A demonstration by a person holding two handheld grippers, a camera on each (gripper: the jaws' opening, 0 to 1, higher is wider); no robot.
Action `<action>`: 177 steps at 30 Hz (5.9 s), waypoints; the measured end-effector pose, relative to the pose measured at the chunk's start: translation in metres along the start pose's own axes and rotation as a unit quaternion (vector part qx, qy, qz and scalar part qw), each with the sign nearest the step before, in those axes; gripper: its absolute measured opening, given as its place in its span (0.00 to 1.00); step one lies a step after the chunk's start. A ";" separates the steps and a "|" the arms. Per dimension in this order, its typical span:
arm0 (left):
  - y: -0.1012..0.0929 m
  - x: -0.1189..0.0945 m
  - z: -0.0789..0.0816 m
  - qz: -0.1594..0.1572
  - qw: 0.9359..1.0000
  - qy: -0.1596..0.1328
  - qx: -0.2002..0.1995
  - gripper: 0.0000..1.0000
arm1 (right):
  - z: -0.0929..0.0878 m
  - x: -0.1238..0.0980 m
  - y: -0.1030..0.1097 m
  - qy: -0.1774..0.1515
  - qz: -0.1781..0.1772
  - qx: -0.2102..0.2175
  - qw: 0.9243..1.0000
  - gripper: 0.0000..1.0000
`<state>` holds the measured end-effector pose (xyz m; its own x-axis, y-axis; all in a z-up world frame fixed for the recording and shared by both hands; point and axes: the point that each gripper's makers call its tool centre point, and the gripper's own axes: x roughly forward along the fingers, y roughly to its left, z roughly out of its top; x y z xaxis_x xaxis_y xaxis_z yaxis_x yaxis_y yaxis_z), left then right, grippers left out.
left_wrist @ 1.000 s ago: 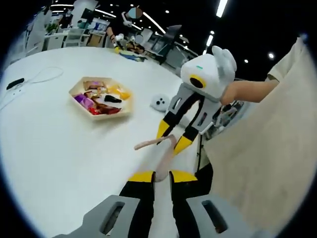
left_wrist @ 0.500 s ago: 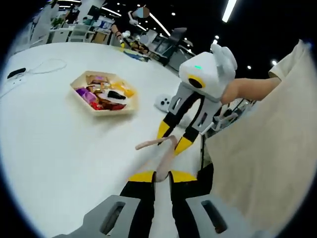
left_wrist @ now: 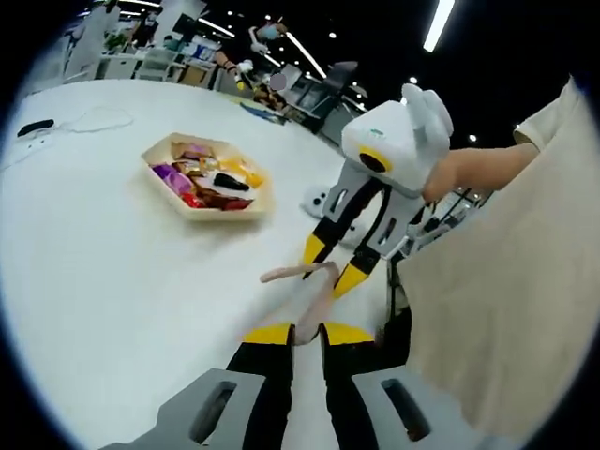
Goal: Place the target food into the container with the food tongs after gripping and lifting it, then release it inside without dropping or visibly crushing the food.
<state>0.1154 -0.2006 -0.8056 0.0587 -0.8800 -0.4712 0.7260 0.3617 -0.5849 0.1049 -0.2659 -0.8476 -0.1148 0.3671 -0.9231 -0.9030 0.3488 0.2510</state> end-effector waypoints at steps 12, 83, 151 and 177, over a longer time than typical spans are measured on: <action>0.006 0.008 -0.004 -0.001 1.000 -0.011 -0.023 0.10 | -0.008 0.004 -0.002 0.021 0.001 0.013 1.000 0.20; 0.027 0.027 -0.036 0.022 0.998 0.041 -0.034 0.11 | -0.009 0.013 -0.012 0.067 -0.023 0.008 0.997 0.21; 0.033 -0.052 -0.039 0.098 0.994 0.007 -0.036 0.40 | -0.044 -0.014 -0.014 -0.012 -0.144 0.120 0.982 0.30; 0.052 -0.112 -0.007 0.165 0.982 -0.077 -0.054 0.65 | 0.015 -0.055 -0.019 -0.155 -0.217 0.204 0.942 0.37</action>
<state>0.1416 -0.0809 -0.7872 0.3879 -0.7421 -0.5467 0.5738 0.6586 -0.4869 0.1347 -0.2805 -0.7971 0.4117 0.3249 -0.8514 -0.5954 0.8032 0.0186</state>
